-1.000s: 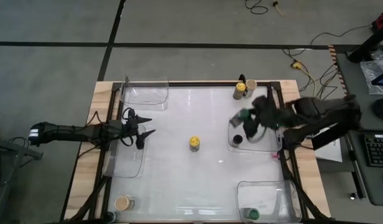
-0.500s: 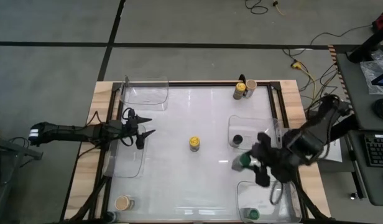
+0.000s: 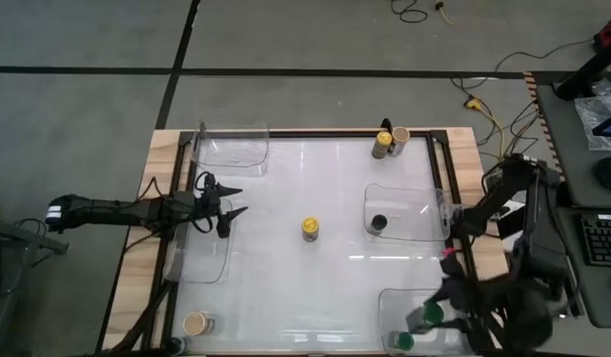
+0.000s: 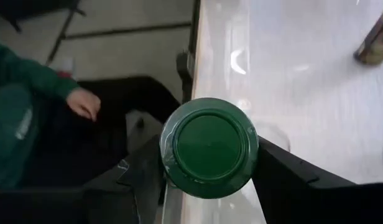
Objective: Sort spices by type
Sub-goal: Put the green seasoning bottle into the bottom transparent bin
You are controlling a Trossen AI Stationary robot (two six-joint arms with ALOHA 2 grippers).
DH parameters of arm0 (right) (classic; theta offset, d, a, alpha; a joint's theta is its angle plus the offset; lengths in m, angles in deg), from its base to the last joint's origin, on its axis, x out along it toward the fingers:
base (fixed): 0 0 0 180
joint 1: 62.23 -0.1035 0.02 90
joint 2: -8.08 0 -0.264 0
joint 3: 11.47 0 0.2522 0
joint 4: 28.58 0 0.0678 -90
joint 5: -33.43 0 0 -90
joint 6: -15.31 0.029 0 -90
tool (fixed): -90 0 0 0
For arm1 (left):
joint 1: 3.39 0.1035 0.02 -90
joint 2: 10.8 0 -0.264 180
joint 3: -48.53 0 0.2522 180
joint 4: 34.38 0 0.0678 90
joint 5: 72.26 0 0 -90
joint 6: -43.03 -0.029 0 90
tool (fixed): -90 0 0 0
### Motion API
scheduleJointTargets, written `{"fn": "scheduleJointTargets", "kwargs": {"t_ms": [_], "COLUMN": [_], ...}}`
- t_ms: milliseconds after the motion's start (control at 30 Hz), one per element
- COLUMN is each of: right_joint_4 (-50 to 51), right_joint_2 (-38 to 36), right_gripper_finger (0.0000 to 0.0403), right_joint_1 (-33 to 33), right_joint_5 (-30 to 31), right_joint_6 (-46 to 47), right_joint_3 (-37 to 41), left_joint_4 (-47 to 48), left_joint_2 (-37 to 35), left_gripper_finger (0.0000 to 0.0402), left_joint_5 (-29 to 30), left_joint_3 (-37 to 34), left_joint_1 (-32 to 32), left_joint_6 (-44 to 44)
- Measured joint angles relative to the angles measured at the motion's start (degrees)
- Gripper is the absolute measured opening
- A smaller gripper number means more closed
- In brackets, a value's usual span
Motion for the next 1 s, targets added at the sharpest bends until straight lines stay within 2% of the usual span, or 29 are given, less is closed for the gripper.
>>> {"fn": "scheduleJointTargets", "kwargs": {"t_ms": [200,400,600,1000], "right_joint_4": [5.0,5.3,5.5,5.5], "right_joint_2": [5.5,9.5,12.3,18.8], "right_gripper_finger": [0.0204,0.0200,0.0204,0.0206], "right_joint_1": [-2.1,-2.1,-2.1,-2.4], "right_joint_5": [-1.6,-5.5,-6.0,-8.1], "right_joint_6": [7.2,10.5,15.7,18.9], "right_joint_3": [0.0,0.0,0.0,0.0], "left_joint_4": [0.0,0.0,0.0,0.0], "left_joint_2": [0.0,0.0,0.0,0.0], "left_gripper_finger": [0.0260,0.0260,0.0260,0.0260], "left_joint_5": [0.0,0.0,0.0,0.0], "left_joint_3": [0.0,0.0,0.0,0.0], "left_joint_1": [0.0,0.0,0.0,0.0], "left_joint_6": [0.0,0.0,0.0,0.0]}}
